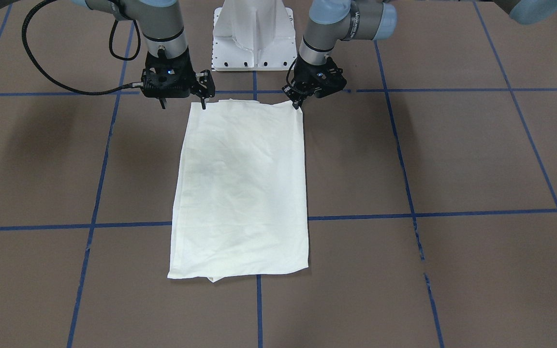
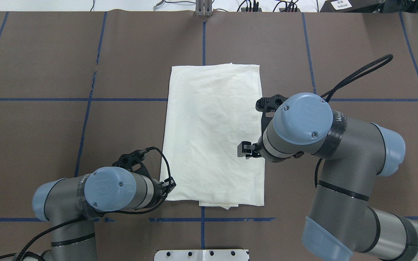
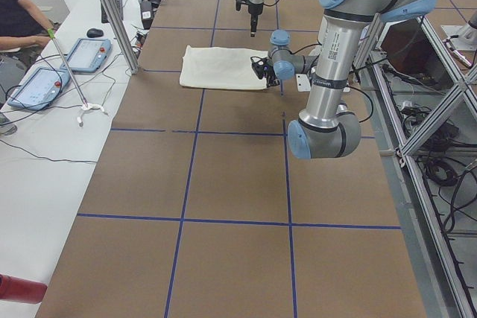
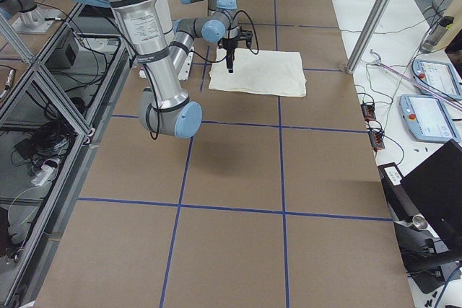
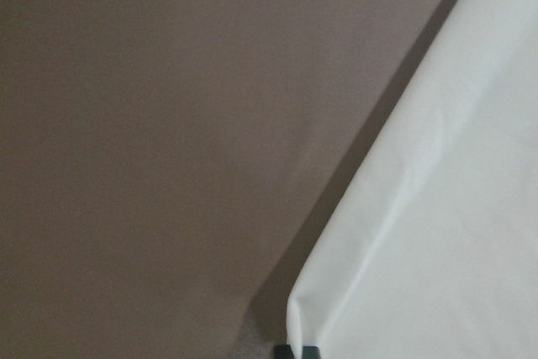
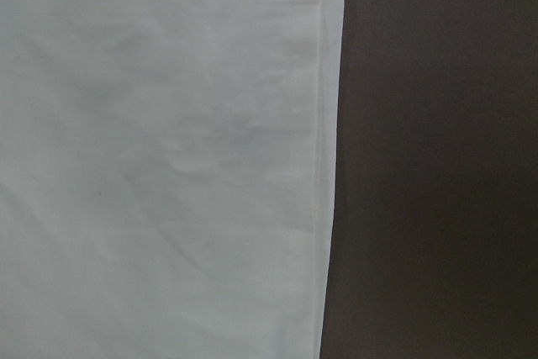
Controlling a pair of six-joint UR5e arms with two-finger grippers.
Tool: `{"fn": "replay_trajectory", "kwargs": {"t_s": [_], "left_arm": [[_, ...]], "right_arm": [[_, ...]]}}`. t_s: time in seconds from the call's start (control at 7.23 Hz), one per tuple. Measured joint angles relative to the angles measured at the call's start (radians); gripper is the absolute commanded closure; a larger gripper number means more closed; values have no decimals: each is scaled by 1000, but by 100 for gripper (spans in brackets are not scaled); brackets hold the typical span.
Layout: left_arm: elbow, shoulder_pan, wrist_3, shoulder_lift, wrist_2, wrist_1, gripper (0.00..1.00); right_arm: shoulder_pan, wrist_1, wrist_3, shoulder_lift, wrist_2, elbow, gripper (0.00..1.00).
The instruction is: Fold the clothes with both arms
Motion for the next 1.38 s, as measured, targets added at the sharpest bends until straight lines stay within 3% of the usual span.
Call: {"fn": "replay_trajectory", "kwargs": {"t_s": [0.41,0.69,0.97,1.38], "left_arm": [[-9,5,10,-8,-8,1,100],[-9,6,12,-9,-9,1,100],[-8,6,14,-11,-10,2,100],[-7,6,15,-15,-11,2,100]], "right_arm": [[-100,103,350,-6,-16,-12,0],[-164,114,533,-4,-76,-40,0],[-214,117,622,-3,-148,-81,0],[-227,240,653,-2,-170,-178,0]]}}
